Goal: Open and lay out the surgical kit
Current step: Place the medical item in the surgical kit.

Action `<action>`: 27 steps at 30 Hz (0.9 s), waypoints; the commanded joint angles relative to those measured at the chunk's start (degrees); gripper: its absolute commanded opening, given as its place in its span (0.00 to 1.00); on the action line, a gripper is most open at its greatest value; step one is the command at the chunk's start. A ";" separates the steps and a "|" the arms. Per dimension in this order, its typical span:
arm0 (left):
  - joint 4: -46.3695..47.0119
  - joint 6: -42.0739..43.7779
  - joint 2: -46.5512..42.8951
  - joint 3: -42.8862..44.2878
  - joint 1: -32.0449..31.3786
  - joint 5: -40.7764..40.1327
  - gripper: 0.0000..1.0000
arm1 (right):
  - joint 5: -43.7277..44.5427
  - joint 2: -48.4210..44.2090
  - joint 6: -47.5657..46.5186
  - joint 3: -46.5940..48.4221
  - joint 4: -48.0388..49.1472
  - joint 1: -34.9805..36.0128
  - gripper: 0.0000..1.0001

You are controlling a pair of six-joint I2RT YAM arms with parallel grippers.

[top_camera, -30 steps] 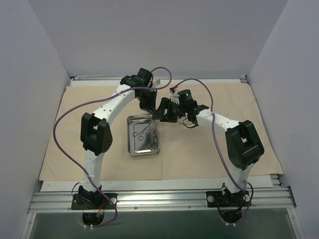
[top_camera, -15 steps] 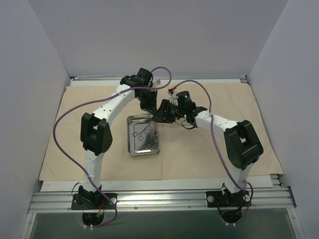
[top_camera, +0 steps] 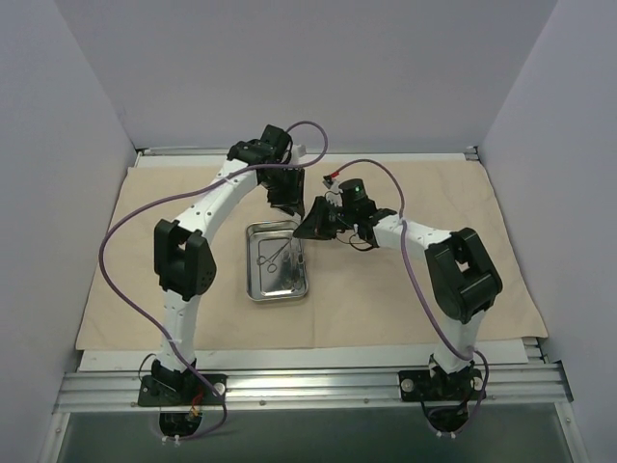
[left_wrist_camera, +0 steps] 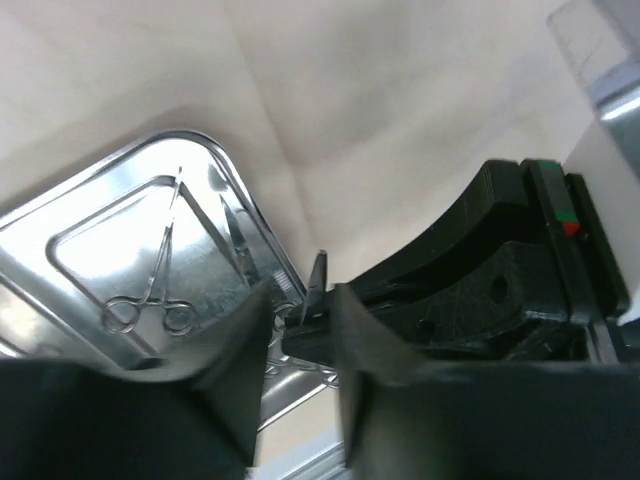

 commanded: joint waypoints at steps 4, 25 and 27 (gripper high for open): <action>1.65 3.63 -2.13 5.68 6.74 -10.62 0.53 | 0.62 0.79 2.47 -1.37 -1.29 -3.32 0.00; 8.50 7.34 -11.70 -13.30 11.86 -3.94 0.94 | 25.21 11.85 20.32 4.42 19.79 -29.16 0.00; 8.76 7.16 -11.88 -13.83 11.86 -3.67 0.94 | 27.15 13.18 20.76 4.16 21.81 -29.34 0.00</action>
